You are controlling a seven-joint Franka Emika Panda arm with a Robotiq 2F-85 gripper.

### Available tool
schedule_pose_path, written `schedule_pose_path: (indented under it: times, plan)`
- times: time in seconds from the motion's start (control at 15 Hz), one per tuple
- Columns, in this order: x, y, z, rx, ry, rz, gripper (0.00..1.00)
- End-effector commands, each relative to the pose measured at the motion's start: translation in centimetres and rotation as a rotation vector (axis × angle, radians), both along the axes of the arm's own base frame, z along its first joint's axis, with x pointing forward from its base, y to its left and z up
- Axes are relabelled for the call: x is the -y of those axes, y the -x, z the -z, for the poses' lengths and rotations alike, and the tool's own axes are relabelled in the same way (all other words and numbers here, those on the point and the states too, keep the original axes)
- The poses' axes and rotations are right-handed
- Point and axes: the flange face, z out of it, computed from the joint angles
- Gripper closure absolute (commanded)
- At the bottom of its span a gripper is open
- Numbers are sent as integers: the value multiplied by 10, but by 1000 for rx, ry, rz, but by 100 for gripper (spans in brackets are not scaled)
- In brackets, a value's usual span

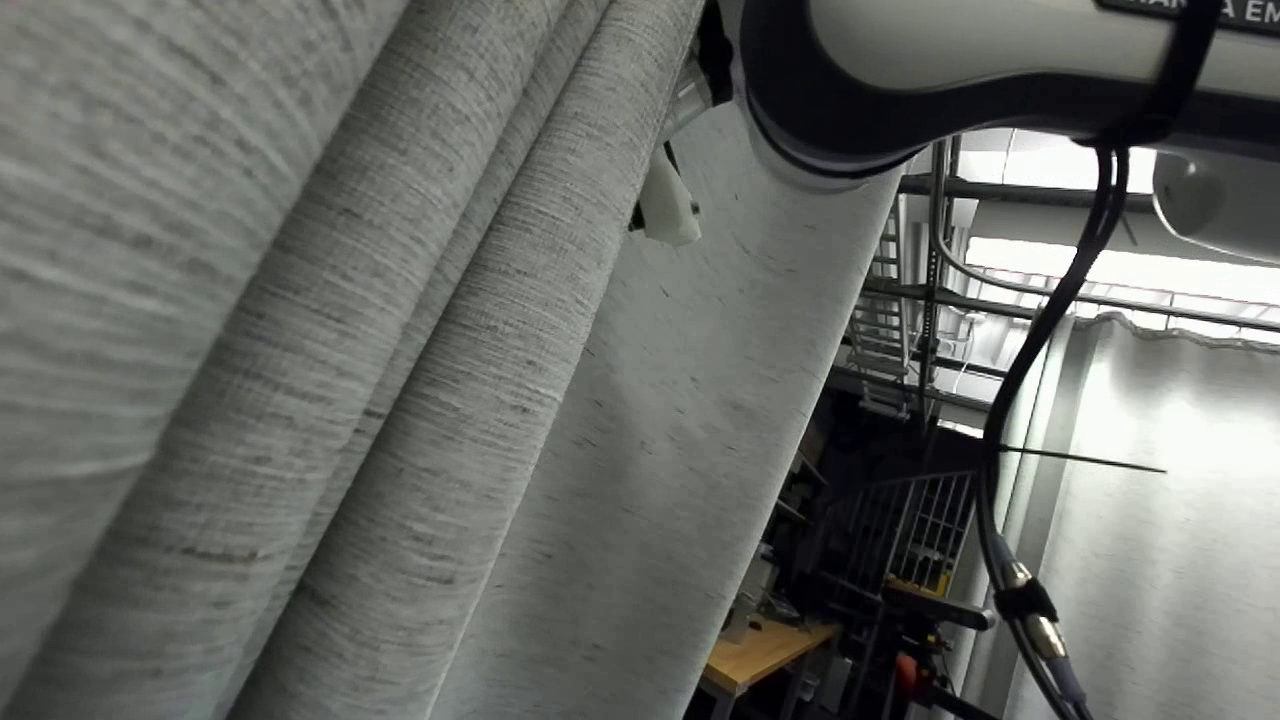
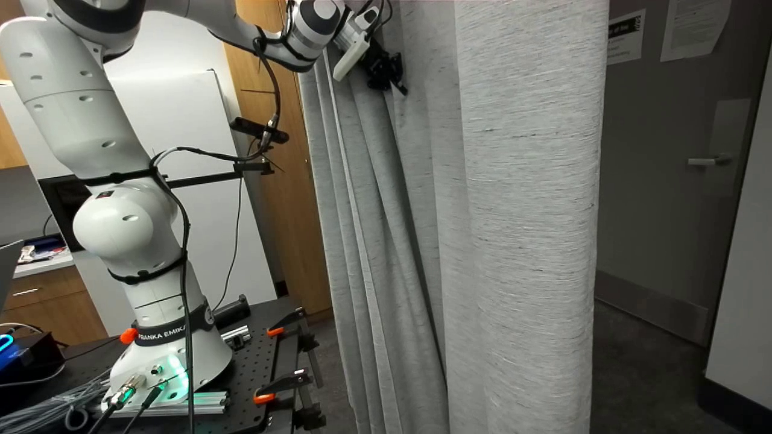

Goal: Slide the curtain to the left

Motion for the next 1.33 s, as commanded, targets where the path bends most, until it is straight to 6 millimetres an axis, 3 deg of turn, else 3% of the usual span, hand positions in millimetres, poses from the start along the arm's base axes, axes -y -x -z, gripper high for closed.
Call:
schedule_pose_path:
  times: [0.0,0.27,1.27]
  plan:
    - [-50,15,58,-126,10,-87,100]
    - [-77,33,75,-153,17,-144,100]
    - [-119,75,69,-105,-30,-279,100]
